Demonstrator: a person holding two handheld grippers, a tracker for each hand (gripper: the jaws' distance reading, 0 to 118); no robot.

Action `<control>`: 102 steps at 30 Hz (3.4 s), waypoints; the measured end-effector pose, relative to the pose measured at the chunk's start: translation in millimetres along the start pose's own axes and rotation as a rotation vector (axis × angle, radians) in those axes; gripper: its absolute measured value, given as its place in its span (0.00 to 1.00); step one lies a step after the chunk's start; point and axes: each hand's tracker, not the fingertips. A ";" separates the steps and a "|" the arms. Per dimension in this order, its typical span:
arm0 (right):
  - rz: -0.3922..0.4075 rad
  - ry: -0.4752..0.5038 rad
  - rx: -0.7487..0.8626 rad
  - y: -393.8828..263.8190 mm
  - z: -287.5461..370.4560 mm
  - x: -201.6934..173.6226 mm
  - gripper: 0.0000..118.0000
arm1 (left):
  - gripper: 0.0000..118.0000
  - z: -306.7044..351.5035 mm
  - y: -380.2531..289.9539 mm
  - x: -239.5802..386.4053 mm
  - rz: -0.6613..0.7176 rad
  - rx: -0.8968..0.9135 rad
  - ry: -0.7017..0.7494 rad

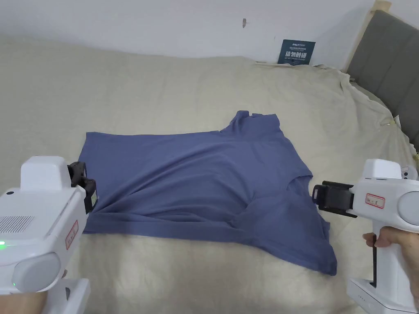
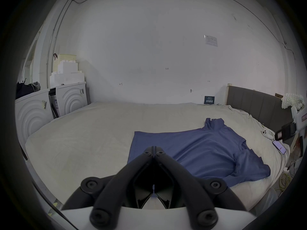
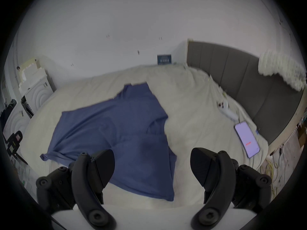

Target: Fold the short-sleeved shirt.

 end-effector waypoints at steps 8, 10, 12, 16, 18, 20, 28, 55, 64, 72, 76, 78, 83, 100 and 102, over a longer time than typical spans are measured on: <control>-0.035 -0.056 -0.280 -34.9 -55.4 16.7 0.81 | 0.00 -2.1 -1.2 2.1 -0.013 -0.012 -0.009; -0.046 -0.054 -0.313 -45.9 -52.8 14.4 0.80 | 0.00 -2.7 -2.3 2.6 -0.015 -0.016 -0.007; -0.052 -0.042 -0.330 -54.0 -55.1 16.7 0.72 | 0.00 -3.6 -4.2 2.3 -0.015 -0.020 -0.007; -0.048 -0.024 -0.349 -66.3 -62.0 19.4 0.43 | 0.00 -5.4 -7.6 3.1 -0.015 -0.035 -0.008; -0.037 -0.028 -0.349 -68.5 -61.6 19.0 0.09 | 0.00 -5.9 -9.2 3.9 -0.015 -0.039 -0.010; -0.038 -0.022 -0.352 -69.4 -62.5 19.9 0.03 | 0.00 -5.8 -10.3 4.8 -0.018 -0.046 -0.013; -0.039 -0.008 -0.288 -68.3 -51.8 25.9 0.02 | 0.02 -10.4 -10.2 -0.2 0.016 -0.076 -0.009; -0.026 0.002 -0.226 -50.0 -26.1 16.0 0.02 | 0.58 -92.7 -53.8 -93.5 -0.080 -0.696 0.052; -0.040 -0.012 -0.243 -50.0 -33.3 16.0 0.02 | 0.02 -103.9 -70.4 -86.0 -0.020 -0.702 0.024; -0.060 0.017 -0.208 -41.2 -18.5 22.3 0.02 | 0.00 -73.2 -48.0 -100.6 0.096 -0.579 0.017; -0.083 0.019 -0.148 -26.6 4.1 32.3 0.02 | 0.00 -56.7 -26.3 -108.8 0.157 -0.480 0.012; -0.103 0.037 -0.110 -19.5 15.3 35.7 0.02 | 0.00 -51.1 -16.5 -107.0 0.142 -0.443 0.018; -0.098 0.052 -0.025 -4.4 40.4 38.8 0.01 | 0.00 -42.8 6.4 -105.3 0.138 -0.369 0.009; -0.033 0.012 0.116 131.2 -1.3 -4.2 0.01 | 0.00 -106.6 56.0 -100.2 0.246 -0.363 0.020; -0.016 -0.010 0.113 148.5 -18.0 -12.9 0.01 | 0.00 -122.3 57.5 -97.7 0.228 -0.385 0.032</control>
